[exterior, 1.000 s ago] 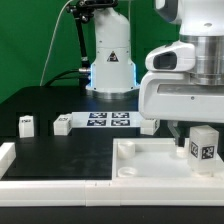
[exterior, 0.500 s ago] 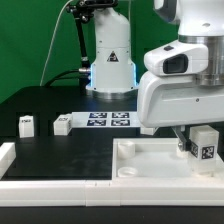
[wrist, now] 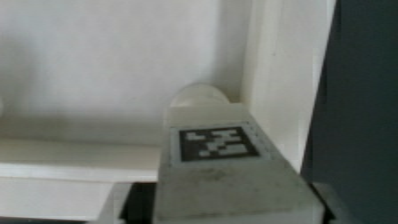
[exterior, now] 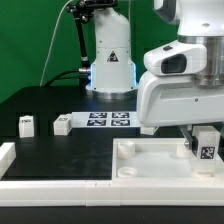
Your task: Assemble one leg
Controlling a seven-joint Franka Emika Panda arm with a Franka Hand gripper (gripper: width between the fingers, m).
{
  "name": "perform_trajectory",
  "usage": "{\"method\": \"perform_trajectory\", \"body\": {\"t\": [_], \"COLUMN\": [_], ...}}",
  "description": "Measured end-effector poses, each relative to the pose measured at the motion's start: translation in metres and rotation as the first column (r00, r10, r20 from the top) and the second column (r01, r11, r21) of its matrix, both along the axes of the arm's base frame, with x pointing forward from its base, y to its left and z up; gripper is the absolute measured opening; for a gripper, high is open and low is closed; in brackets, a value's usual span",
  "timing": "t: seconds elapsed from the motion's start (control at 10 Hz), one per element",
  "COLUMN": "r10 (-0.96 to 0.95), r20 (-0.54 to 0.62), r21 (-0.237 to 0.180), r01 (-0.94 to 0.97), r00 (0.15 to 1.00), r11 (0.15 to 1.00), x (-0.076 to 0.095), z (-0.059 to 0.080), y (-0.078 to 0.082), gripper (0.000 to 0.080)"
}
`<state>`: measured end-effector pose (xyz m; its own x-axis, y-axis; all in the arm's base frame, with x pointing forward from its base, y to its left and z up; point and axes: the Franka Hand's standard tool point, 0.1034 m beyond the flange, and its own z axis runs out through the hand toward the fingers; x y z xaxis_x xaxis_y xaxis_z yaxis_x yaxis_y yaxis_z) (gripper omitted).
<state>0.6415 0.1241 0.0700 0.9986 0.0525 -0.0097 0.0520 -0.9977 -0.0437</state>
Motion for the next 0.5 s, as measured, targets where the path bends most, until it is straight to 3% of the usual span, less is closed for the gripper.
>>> {"method": "perform_trajectory", "body": {"t": [0.2, 0.5], "r10": [-0.271, -0.576], "r20": [-0.004, -0.008], "r21": [0.001, -0.003], "r01": [0.271, 0.576], "r00": [0.963, 0.818], "r11": [0.963, 0.818], "x": [0.0007, 0.0016], "z": [0.0000, -0.0004], "y": [-0.0003, -0.0016], "gripper": [0.0290, 0.0291]}}
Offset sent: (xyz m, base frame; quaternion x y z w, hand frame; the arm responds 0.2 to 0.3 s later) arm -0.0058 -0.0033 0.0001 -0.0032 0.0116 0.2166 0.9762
